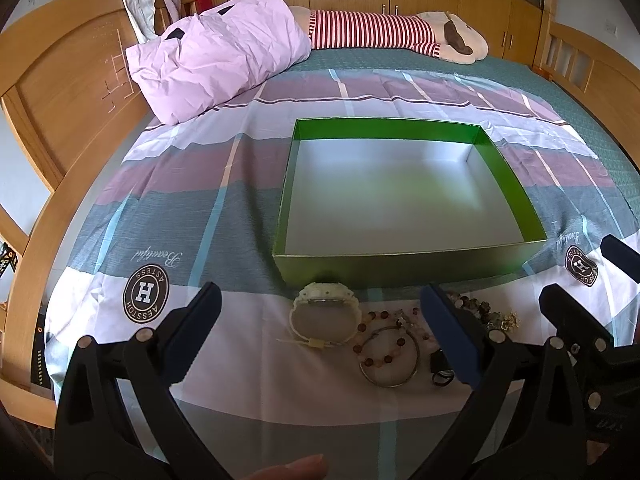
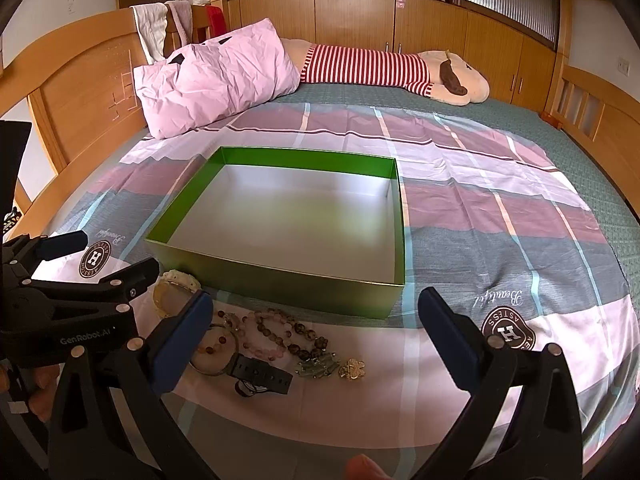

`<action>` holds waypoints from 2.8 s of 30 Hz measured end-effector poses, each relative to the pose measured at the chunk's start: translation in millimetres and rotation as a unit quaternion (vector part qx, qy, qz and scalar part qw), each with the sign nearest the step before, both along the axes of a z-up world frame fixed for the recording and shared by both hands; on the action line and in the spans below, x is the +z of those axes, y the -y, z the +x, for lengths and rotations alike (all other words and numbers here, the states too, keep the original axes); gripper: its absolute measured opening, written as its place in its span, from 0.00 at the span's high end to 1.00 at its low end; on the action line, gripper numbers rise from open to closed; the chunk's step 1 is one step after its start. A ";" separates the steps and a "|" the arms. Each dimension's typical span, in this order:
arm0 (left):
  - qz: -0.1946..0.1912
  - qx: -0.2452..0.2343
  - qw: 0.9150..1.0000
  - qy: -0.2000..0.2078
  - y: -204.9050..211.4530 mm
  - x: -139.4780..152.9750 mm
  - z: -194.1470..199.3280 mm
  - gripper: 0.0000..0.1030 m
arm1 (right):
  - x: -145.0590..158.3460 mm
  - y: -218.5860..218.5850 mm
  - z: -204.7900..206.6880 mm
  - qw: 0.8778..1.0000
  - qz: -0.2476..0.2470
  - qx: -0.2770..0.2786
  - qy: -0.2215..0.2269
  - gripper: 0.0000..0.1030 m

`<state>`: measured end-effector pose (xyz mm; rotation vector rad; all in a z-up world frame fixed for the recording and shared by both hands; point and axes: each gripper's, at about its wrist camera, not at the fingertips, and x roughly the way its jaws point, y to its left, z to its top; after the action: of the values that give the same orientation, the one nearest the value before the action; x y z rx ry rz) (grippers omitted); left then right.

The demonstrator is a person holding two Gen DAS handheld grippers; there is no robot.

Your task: Organize jewelry

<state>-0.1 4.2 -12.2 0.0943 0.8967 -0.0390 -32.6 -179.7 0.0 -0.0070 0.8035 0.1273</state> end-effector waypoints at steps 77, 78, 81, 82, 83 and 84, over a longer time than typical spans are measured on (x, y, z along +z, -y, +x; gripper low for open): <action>0.026 0.014 0.999 -0.016 -5.7 -7.3 3.6 0.02 | -14.0 -4.9 3.9 0.999 -0.028 0.003 -0.018 0.01; 0.027 0.020 0.999 -0.016 -8.0 -7.6 4.0 0.02 | -14.6 -4.2 4.0 0.999 -0.029 0.004 -0.021 0.01; 0.021 0.028 0.999 -0.026 -13.6 -8.9 6.2 0.02 | -12.8 -3.3 2.8 0.999 -0.036 0.004 -0.016 0.01; 0.021 0.030 0.999 -0.027 -15.6 -8.9 6.5 0.02 | -13.0 -3.9 2.8 0.999 -0.044 0.003 -0.016 0.01; 0.027 0.030 0.999 -0.026 -16.7 -8.6 6.8 0.02 | -14.7 -5.1 3.3 0.998 -0.057 0.004 -0.020 0.01; 0.039 0.027 0.999 -0.024 -17.9 -7.6 7.4 0.02 | -17.4 -6.0 4.3 0.997 -0.068 0.005 -0.026 0.01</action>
<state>7.3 22.0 -19.8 0.1416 0.9491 0.0445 -28.3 -173.7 -17.4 -0.1359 0.8633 0.0831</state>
